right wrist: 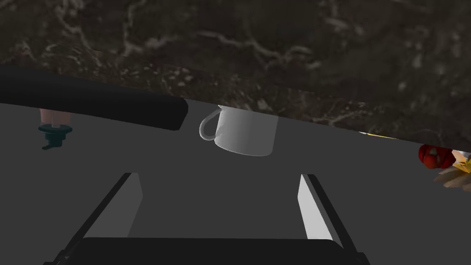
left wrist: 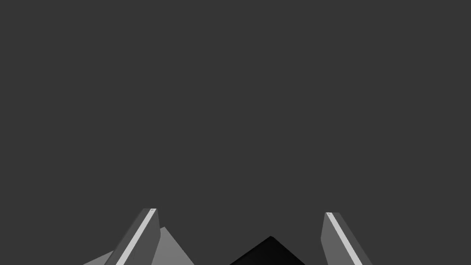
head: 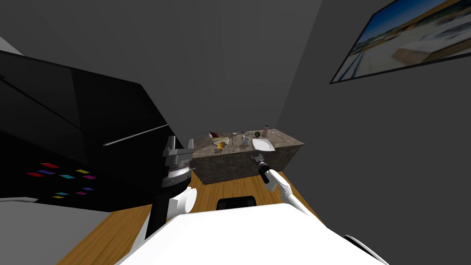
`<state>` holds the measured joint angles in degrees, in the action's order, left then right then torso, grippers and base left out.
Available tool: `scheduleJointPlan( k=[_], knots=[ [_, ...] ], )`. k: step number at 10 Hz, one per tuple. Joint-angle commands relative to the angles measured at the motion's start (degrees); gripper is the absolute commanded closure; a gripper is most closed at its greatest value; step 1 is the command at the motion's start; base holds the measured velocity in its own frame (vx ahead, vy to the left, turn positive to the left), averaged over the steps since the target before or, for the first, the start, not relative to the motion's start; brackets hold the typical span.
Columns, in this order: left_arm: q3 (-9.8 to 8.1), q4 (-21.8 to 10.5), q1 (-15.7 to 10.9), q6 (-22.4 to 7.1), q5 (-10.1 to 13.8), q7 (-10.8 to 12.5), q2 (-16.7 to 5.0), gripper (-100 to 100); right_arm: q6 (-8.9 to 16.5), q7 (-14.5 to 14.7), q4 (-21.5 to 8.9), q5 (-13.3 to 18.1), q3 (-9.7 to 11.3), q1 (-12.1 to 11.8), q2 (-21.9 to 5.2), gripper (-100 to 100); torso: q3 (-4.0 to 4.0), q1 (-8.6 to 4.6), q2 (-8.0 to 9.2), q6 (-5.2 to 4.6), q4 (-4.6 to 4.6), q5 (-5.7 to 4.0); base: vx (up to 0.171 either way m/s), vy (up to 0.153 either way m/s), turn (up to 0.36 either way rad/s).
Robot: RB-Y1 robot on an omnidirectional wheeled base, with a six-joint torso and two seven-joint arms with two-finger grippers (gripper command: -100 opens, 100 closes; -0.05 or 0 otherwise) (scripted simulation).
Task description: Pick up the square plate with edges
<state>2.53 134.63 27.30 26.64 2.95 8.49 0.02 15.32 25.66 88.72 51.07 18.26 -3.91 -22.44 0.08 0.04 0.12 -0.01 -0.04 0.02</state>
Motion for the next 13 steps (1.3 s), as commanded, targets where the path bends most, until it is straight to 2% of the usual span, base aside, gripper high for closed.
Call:
scheduleJointPlan(
  k=[1,2,3,4,6,9,11,12,13],
  knots=[
    [0.0,0.0,0.0,0.0,0.0,0.0,0.0,0,0.6,0.8,-1.8,2.6,0.0,0.5,-0.1,-100,0.0,0.0,0.0,0.0,0.0,0.0,-0.034,0.01,0.026],
    [0.0,0.0,0.0,0.0,0.0,0.0,0.0,0,0.6,0.8,-1.8,2.6,0.0,0.5,-0.1,-100,0.0,-0.03,0.0,-0.02,0.0,0.0,-0.018,-0.001,-0.004],
    [0.0,0.0,0.0,0.0,0.0,0.0,0.0,0,2.2,2.4,-4.2,4.7,0.7,2.0,-0.7,-100,-0.02,-0.06,-0.04,-0.02,0.01,-0.01,-0.027,-0.001,0.042],
    [0.0,0.0,0.0,0.0,0.0,0.0,0.0,0,2.2,2.4,-4.4,5.4,0.7,2.0,-0.7,-100,-0.02,-0.07,-0.04,-0.01,0.01,-0.01,-0.026,0.0,0.03],
    [0.0,0.0,0.0,0.0,0.0,0.0,0.0,0,4.9,5.6,-8.7,9.4,1.9,4.8,-1.9,-100,-0.03,-0.07,-0.05,0.0,0.01,-0.01,-0.03,-0.001,0.067],
    [0.0,0.0,0.0,0.0,0.0,0.0,0.0,0,6.0,7.2,-11.9,13.2,2.5,6.2,-2.6,-100,-0.03,-0.12,-0.05,-0.01,0.01,-0.02,-0.02,-0.009,0.031],
    [0.0,0.0,0.0,0.0,0.0,0.0,0.0,0,8.0,10.4,-15.9,17.6,3.6,8.6,-4.0,-100,-0.06,-0.12,-0.1,-0.01,0.02,-0.02,-0.008,-0.017,0.068],
    [0.0,0.0,0.0,0.0,0.0,0.0,0.0,0,8.0,10.4,-16.5,17.6,3.6,8.6,-4.0,-100,-0.07,-0.16,-0.12,-0.01,0.02,-0.03,-0.006,-0.023,0.032],
    [-0.01,0.0,0.0,0.0,0.0,0.0,0.0,0,8.7,11.9,-18.6,19.6,4.1,9.7,-4.7,-100,-0.06,-0.16,-0.12,-0.03,0.03,-0.03,-0.003,-0.02,0.052]
  ],
)
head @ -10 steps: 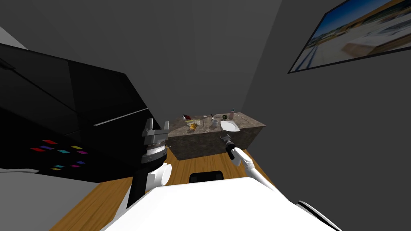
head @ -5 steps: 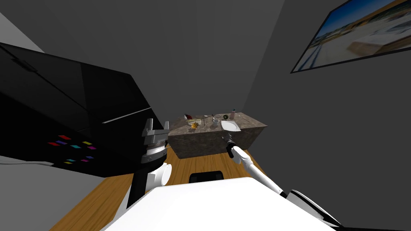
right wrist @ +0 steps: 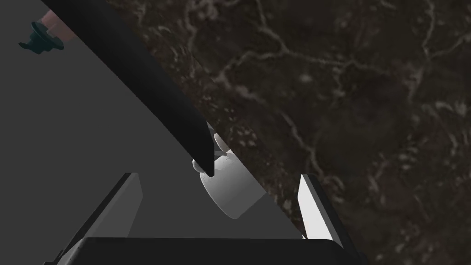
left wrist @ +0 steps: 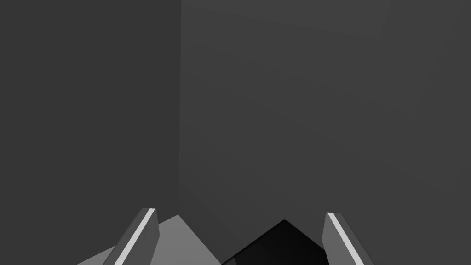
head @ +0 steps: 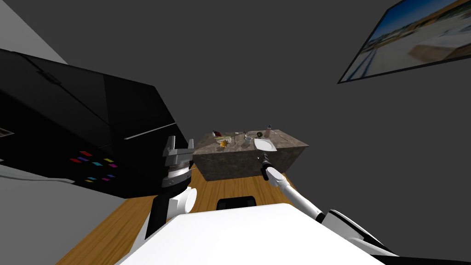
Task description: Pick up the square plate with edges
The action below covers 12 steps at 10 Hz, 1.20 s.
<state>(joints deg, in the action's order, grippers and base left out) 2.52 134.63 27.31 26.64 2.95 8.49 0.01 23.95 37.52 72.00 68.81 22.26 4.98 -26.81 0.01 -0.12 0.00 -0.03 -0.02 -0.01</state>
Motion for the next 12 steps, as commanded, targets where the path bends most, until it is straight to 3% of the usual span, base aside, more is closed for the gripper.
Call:
scheduleJointPlan(
  k=[1,5,12],
  knots=[
    [0.0,0.0,0.0,0.0,0.0,0.0,0.0,0,0.1,0.0,-1.9,1.9,0.1,0.8,-0.4,-100,0.0,0.0,0.0,0.0,0.0,0.0,-0.001,-0.018,0.022],
    [0.0,0.0,0.0,0.0,0.0,0.0,0.0,0,1.7,4.1,-7.4,7.0,1.4,3.6,-2.6,-100,-0.03,-0.01,-0.05,0.0,0.01,0.0,0.005,-0.028,0.052],
    [0.0,0.0,0.0,0.0,0.0,0.0,0.0,0,2.8,10.0,-15.1,13.0,3.2,6.9,-6.0,-100,-0.07,-0.08,-0.13,-0.01,0.03,-0.03,0.021,-0.042,0.055]
  ],
)
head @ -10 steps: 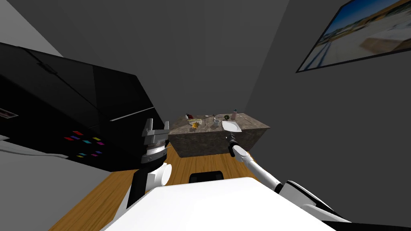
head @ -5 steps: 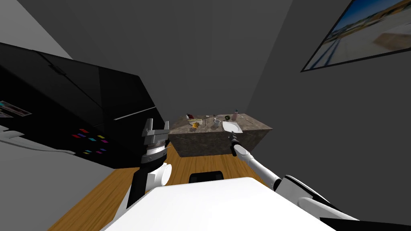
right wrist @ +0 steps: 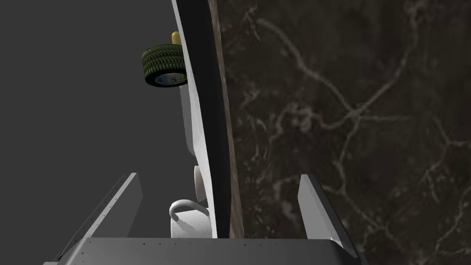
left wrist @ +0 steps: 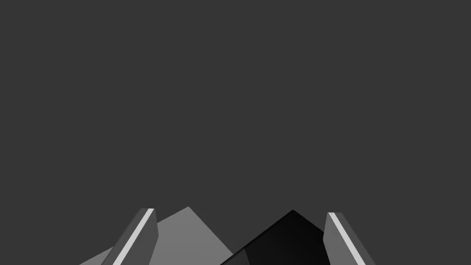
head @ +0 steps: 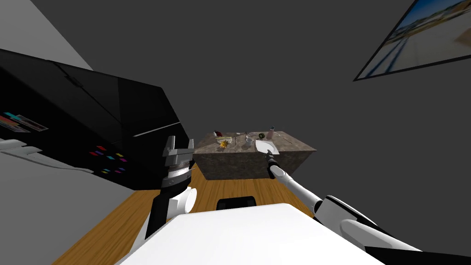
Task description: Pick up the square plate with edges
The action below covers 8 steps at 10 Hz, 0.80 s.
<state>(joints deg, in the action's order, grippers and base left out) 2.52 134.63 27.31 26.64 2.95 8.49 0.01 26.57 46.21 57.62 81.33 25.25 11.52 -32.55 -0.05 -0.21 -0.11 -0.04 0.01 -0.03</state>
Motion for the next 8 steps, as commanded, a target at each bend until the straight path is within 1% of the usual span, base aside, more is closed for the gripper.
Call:
scheduleJointPlan(
  k=[1,2,3,4,5,6,7,8],
  knots=[
    [0.0,0.0,0.0,0.0,0.0,0.0,0.0,0,0.2,1.8,-1.4,1.0,0.4,0.6,-0.5,-100,0.0,0.0,0.0,0.0,0.0,0.0,0.027,-0.054,0.068],
    [0.0,0.0,0.0,0.0,0.0,0.0,0.0,0,0.2,2.5,-2.2,1.6,0.6,1.0,-1.0,-100,-0.01,-0.02,-0.01,0.0,0.0,-0.01,0.036,-0.046,0.045],
    [0.0,0.0,0.0,0.0,0.0,0.0,0.0,0,0.3,2.2,-1.5,1.1,0.4,0.7,-0.6,-100,-0.03,0.0,-0.04,0.0,0.01,-0.01,0.017,-0.019,0.009],
    [0.0,0.0,0.0,0.0,0.0,0.0,0.0,0,0.3,2.4,-1.6,1.2,0.4,0.7,-0.7,0,0.0,0.09,0.01,-0.01,0.01,0.01,0.0,0.0,0.0],
    [0.0,0.0,0.0,0.0,0.0,0.0,0.0,0,0.4,2.7,-3.5,2.2,-2.4,1.1,0.0,-100,0.03,0.16,0.06,-0.01,-0.01,0.02,-0.041,-0.035,0.29],
    [0.01,0.0,0.0,0.0,0.0,0.0,0.0,0,0.5,3.0,-5.1,3.2,-4.1,1.6,0.7,-100,0.1,0.09,0.19,0.05,-0.04,0.01,-0.135,-0.096,0.465],
    [0.0,0.0,0.0,0.0,0.0,0.0,0.0,0,0.5,3.0,-5.3,3.2,-5.6,1.6,0.7,-100,0.26,-0.09,0.46,0.06,-0.09,-0.02,-0.122,-0.086,0.256],
    [0.0,0.0,0.0,0.0,0.0,0.0,0.0,0,0.6,3.3,-7.2,4.2,-7.4,2.0,1.3,-100,0.3,-0.12,0.51,-0.02,-0.11,-0.03,-0.107,-0.072,0.349]
  ],
)
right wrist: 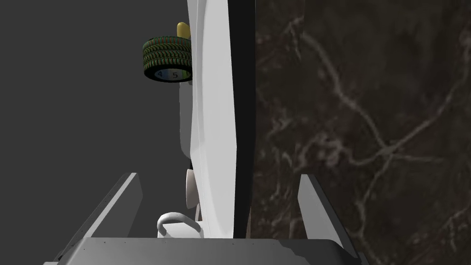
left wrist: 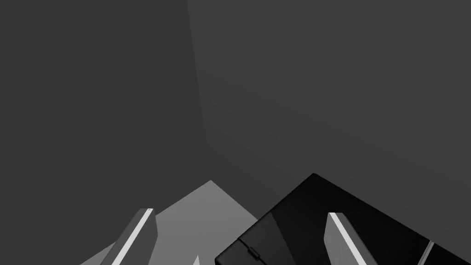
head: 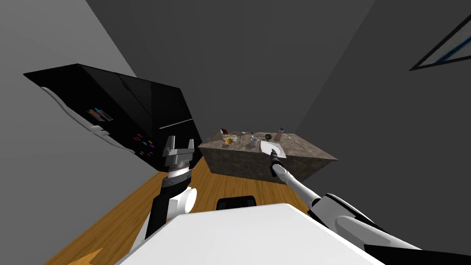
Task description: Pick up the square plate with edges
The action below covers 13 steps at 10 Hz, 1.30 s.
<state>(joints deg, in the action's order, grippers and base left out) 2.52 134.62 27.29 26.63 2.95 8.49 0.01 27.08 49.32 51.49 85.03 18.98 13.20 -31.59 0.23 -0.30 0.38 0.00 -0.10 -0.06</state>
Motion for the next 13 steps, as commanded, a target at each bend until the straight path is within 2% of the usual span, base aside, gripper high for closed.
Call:
scheduleJointPlan(
  k=[1,2,3,4,5,6,7,8,9,10,11,12,13],
  knots=[
    [0.0,0.0,0.0,0.0,0.0,0.0,0.0,0,0.0,0.2,-1.1,0.5,-2.8,0.3,0.4,-100,0.0,0.0,0.0,0.0,0.0,0.0,-0.07,-0.06,0.171],
    [-0.01,0.0,0.0,0.0,0.0,0.0,0.0,0,0.1,0.5,-2.9,1.5,-4.8,0.7,1.1,-100,-0.06,0.02,-0.12,-0.07,0.02,0.01,-0.07,-0.068,0.313],
    [0.0,0.0,0.0,0.0,0.0,0.0,0.0,0,0.1,0.5,-2.9,1.5,-5.9,0.7,1.1,-100,-0.09,0.0,-0.15,0.0,0.03,0.0,-0.065,-0.061,0.183],
    [-0.01,0.0,0.0,0.0,0.0,0.0,0.0,0,0.2,0.8,-4.8,2.5,-7.8,1.2,1.7,-100,-0.11,0.01,-0.18,-0.07,0.04,0.0,-0.08,-0.049,0.353],
    [0.0,0.0,0.0,0.0,0.0,0.0,0.0,0,0.2,0.8,-4.8,2.5,-9.1,1.2,1.7,-100,-0.09,0.06,-0.15,0.0,0.04,0.01,-0.077,-0.032,0.146],
    [-0.01,0.0,0.0,0.0,0.0,0.0,0.0,0,0.3,1.1,-6.6,3.5,-10.9,1.6,2.4,-100,-0.13,0.01,-0.25,-0.09,0.02,0.04,-0.086,-0.04,0.286],
    [0.0,0.0,0.0,0.0,0.0,0.0,0.0,0,0.3,1.1,-6.6,3.5,-12.2,1.6,2.4,-100,-0.14,-0.06,-0.26,-0.03,0.03,0.02,-0.083,-0.04,0.194],
    [-0.01,0.0,0.0,0.0,0.0,0.0,0.0,0,0.4,1.4,-8.5,4.5,-13.9,2.0,3.1,-100,-0.15,-0.13,-0.33,-0.08,-0.01,0.06,-0.11,-0.049,0.286],
    [0.0,0.0,0.0,0.0,0.0,0.0,0.0,0,0.4,1.4,-8.5,4.5,-15.3,2.0,3.1,-100,-0.12,-0.18,-0.27,-0.05,-0.01,0.04,-0.095,-0.035,0.198],
    [-0.01,0.0,0.0,0.0,0.0,0.0,0.0,0,0.4,1.4,-8.5,4.5,-15.4,2.0,3.1,-100,-0.14,-0.16,-0.31,-0.09,-0.01,0.05,-0.031,-0.012,-0.003],
    [-0.01,0.0,0.0,0.0,0.0,0.0,0.0,0,0.5,1.7,-10.4,5.5,-17.7,2.5,3.8,-100,-0.23,-0.1,-0.48,-0.12,0.02,0.06,-0.051,-0.028,0.305],
    [0.0,0.0,0.0,0.0,0.0,0.0,0.0,0,0.5,1.7,-10.4,5.5,-18.5,2.5,3.8,-100,-0.24,-0.13,-0.48,-0.02,0.03,0.05,-0.066,-0.035,0.207],
    [-0.01,0.0,0.0,0.0,0.0,0.0,0.0,0,0.6,2.0,-12.2,6.5,-21.0,2.9,4.4,-100,-0.22,-0.15,-0.45,-0.1,0.02,0.05,-0.1,-0.029,0.338]
  ],
)
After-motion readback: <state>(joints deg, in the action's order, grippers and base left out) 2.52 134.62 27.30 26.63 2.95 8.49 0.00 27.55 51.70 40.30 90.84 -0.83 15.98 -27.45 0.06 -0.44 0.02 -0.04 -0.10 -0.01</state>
